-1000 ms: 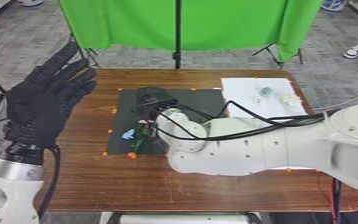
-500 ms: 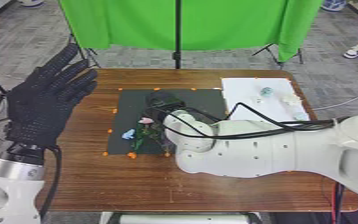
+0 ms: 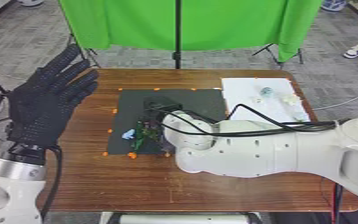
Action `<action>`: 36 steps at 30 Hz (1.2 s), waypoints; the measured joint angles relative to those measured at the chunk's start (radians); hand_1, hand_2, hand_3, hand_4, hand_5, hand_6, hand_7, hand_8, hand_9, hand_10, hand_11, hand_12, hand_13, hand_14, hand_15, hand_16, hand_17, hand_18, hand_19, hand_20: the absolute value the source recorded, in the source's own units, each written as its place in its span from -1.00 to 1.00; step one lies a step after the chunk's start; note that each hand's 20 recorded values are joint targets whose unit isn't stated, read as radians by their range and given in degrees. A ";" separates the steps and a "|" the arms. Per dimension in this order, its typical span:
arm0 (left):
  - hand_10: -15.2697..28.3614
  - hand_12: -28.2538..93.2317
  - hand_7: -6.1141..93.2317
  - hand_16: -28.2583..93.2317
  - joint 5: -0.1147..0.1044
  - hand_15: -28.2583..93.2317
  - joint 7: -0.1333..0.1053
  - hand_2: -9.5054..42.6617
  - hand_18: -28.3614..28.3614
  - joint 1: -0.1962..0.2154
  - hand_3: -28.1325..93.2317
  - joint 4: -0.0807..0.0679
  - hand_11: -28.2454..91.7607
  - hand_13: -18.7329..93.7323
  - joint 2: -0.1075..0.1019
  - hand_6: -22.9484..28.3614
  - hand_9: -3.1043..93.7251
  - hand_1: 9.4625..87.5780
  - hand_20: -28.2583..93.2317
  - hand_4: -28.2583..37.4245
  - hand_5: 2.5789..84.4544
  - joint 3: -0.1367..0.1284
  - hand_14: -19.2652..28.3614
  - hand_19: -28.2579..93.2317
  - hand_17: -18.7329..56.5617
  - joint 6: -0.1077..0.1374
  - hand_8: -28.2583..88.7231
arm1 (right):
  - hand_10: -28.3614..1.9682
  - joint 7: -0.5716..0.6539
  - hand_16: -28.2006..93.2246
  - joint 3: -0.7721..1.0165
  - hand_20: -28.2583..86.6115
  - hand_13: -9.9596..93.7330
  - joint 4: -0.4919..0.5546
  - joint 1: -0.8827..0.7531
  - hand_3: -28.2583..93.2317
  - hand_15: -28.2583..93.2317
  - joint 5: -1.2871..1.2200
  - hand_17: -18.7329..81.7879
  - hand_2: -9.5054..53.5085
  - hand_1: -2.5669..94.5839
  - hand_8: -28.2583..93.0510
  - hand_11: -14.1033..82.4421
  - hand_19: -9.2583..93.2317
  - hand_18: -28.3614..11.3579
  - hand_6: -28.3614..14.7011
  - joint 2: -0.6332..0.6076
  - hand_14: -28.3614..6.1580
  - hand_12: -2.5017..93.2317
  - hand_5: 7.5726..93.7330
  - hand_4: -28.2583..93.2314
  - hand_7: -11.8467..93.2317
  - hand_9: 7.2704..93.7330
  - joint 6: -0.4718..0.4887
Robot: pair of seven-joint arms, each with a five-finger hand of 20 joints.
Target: Arrange flowers
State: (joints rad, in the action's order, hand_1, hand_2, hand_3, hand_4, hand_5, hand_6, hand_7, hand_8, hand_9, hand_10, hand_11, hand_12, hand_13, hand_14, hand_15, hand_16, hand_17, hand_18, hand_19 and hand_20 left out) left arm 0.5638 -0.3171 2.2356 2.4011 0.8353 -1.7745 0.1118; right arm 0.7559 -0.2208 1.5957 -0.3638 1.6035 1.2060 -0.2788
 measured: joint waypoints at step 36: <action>0.50 -0.40 -0.56 -0.68 -0.003 0.16 -0.005 -0.41 0.88 -0.002 0.74 -0.005 -0.12 -0.37 -0.014 0.20 -0.45 -0.70 -0.33 -0.98 -0.25 0.005 0.71 0.26 -0.81 0.003 -0.72 | -0.01 0.032 -0.22 0.053 0.27 0.74 -0.029 -0.024 0.80 0.64 -0.091 0.20 -0.37 -0.51 -0.78 -0.02 1.00 -0.77 0.46 0.020 0.12 -0.54 0.37 -0.92 -0.50 0.94 0.068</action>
State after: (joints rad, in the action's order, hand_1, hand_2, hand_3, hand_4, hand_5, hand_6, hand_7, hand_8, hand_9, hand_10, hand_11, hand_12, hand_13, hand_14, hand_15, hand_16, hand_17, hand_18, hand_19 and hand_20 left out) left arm 0.5607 -0.3217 2.2341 2.3964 0.8209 -1.7696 0.1148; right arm 0.7876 -0.1677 1.5667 -0.3881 1.5128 1.2264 -0.2112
